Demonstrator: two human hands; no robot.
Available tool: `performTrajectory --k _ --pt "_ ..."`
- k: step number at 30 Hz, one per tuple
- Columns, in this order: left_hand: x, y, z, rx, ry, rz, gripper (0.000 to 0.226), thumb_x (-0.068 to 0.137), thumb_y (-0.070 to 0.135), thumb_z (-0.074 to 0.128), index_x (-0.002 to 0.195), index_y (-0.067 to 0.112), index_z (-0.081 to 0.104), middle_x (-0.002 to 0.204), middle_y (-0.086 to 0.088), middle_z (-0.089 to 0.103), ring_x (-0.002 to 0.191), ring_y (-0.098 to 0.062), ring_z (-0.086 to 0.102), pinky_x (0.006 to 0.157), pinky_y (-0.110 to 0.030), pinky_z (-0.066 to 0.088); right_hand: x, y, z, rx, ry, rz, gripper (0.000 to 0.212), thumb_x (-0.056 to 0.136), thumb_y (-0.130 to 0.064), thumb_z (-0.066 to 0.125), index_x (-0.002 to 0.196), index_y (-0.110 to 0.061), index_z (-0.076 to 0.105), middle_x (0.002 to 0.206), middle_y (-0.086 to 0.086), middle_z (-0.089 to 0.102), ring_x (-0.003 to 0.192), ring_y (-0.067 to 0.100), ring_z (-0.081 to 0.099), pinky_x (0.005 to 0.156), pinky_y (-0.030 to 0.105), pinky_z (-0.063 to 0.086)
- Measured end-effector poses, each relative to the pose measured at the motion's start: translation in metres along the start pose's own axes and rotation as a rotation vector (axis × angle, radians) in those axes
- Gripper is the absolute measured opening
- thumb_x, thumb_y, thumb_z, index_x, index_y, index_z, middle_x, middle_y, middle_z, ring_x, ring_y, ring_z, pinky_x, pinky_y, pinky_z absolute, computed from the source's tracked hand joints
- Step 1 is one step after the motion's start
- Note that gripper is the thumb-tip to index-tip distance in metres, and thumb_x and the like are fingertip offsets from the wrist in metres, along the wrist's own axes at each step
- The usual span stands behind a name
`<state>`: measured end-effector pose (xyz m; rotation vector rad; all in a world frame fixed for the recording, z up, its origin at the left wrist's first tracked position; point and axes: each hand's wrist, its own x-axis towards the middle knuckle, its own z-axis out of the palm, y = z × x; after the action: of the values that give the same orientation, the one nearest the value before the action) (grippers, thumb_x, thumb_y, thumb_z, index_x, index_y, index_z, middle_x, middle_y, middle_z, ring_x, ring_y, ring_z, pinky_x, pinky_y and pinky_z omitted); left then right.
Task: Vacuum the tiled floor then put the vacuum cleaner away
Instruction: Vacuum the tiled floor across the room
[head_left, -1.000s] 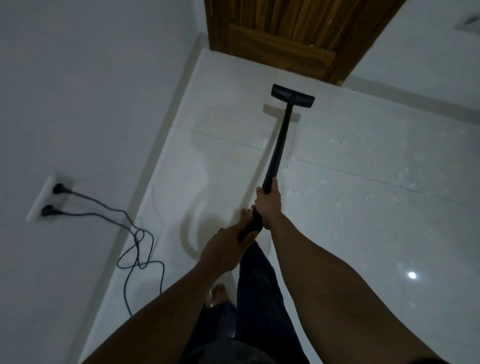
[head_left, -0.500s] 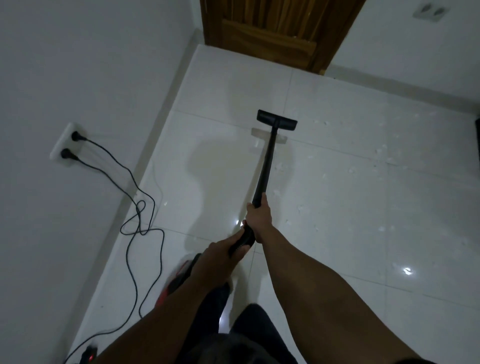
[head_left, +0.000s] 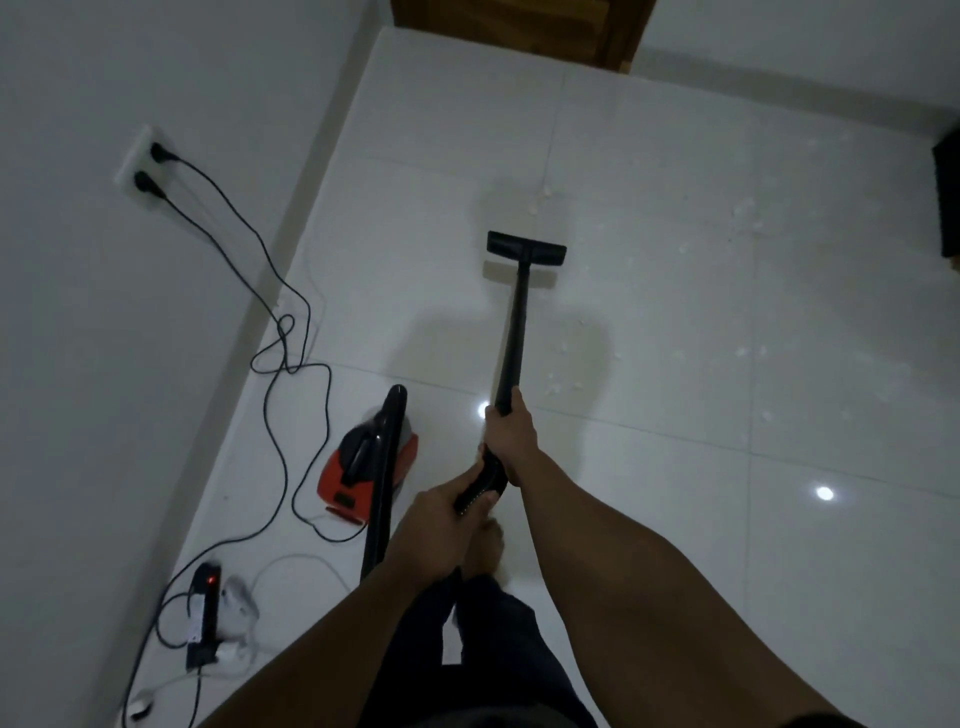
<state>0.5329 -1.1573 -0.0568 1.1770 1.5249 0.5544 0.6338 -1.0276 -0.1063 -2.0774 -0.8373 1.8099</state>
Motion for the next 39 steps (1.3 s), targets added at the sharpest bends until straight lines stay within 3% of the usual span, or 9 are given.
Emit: performTrajectory --k 10,13,16,20,24,29,32,36,39 --pt "-0.136 -0.055 0.037 0.062 -0.031 -0.003 0.052 0.1 0.043 0.055 0.149 0.037 0.041 0.068 0.027 0.065 0.059 0.006 0.057 0.061 -0.017 0.046 -0.085 0.134 0.016 0.094 -0.021 0.024 0.069 0.107 -0.021 0.048 0.164 -0.032 0.011 0.119 0.018 0.058 0.058 0.02 0.056 0.069 0.036 0.056" --pt "-0.182 -0.071 0.044 0.043 -0.037 -0.007 0.051 0.099 0.04 0.058 0.148 0.033 0.045 0.085 0.009 0.072 0.062 0.012 0.059 0.059 -0.009 0.044 -0.118 0.172 0.024 0.106 -0.02 0.024 0.069 0.106 -0.018 0.047 0.164 -0.029 0.013 0.127 0.023 0.059 0.057 0.02 0.056 0.065 0.036 0.054" --pt "-0.23 -0.082 0.056 -0.02 -0.047 -0.017 0.051 0.099 0.033 0.061 0.148 0.026 0.047 0.105 0.016 0.064 0.08 0.017 0.063 0.055 -0.003 0.043 -0.149 0.214 0.03 0.072 -0.024 0.024 0.064 0.105 -0.016 0.047 0.162 -0.024 0.019 0.121 0.019 0.056 0.059 0.021 0.056 0.067 0.036 0.053" --pt "-0.289 -0.102 0.072 -0.032 -0.088 -0.058 0.052 0.099 0.031 0.061 0.148 0.022 0.046 0.07 0.031 0.067 0.057 0.013 0.059 0.05 -0.005 0.042 -0.186 0.271 0.037 0.057 -0.036 0.055 0.06 0.105 -0.014 0.047 0.16 -0.021 0.025 0.111 0.016 0.05 0.064 0.024 0.056 0.073 0.039 0.055" --pt "-0.327 -0.121 0.087 0.003 -0.111 -0.087 0.054 0.098 0.038 0.061 0.148 0.024 0.048 0.066 0.032 0.065 0.058 0.01 0.059 0.05 -0.008 0.043 -0.211 0.315 0.04 0.079 -0.033 0.102 0.059 0.104 -0.009 0.047 0.159 -0.017 0.028 0.109 0.016 0.052 0.065 0.024 0.054 0.074 0.041 0.055" --pt "-0.34 -0.13 0.099 0.013 -0.151 -0.075 0.049 0.098 0.042 0.06 0.144 0.028 0.052 0.068 0.028 0.068 0.055 0.008 0.057 0.052 -0.01 0.043 -0.216 0.341 0.034 -0.001 -0.021 0.109 0.068 0.102 -0.01 0.05 0.163 -0.016 0.019 0.137 0.017 0.054 0.097 0.03 0.054 0.105 0.054 0.051" --pt "-0.334 -0.132 0.109 0.003 -0.139 -0.098 0.05 0.097 0.042 0.06 0.144 0.028 0.051 0.066 0.02 0.07 0.052 0.004 0.056 0.05 -0.012 0.043 -0.209 0.344 0.026 -0.019 -0.009 0.116 0.07 0.102 -0.011 0.051 0.163 -0.017 0.018 0.146 0.022 0.05 0.099 0.032 0.056 0.102 0.055 0.052" --pt "-0.32 -0.129 0.126 -0.027 -0.128 -0.126 0.051 0.097 0.04 0.061 0.145 0.028 0.049 0.061 0.024 0.067 0.049 0.007 0.056 0.048 -0.01 0.042 -0.194 0.338 0.013 -0.044 -0.021 0.109 0.065 0.102 -0.012 0.05 0.161 -0.014 0.023 0.125 0.011 0.049 0.098 0.03 0.054 0.1 0.053 0.054" --pt "-0.304 -0.121 0.135 -0.053 -0.131 -0.134 0.05 0.098 0.038 0.061 0.145 0.029 0.047 0.061 0.031 0.064 0.053 0.011 0.058 0.051 -0.005 0.041 -0.185 0.328 -0.001 -0.032 -0.034 0.113 0.063 0.104 -0.011 0.048 0.162 -0.016 0.022 0.127 0.018 0.054 0.076 0.026 0.057 0.067 0.038 0.056"
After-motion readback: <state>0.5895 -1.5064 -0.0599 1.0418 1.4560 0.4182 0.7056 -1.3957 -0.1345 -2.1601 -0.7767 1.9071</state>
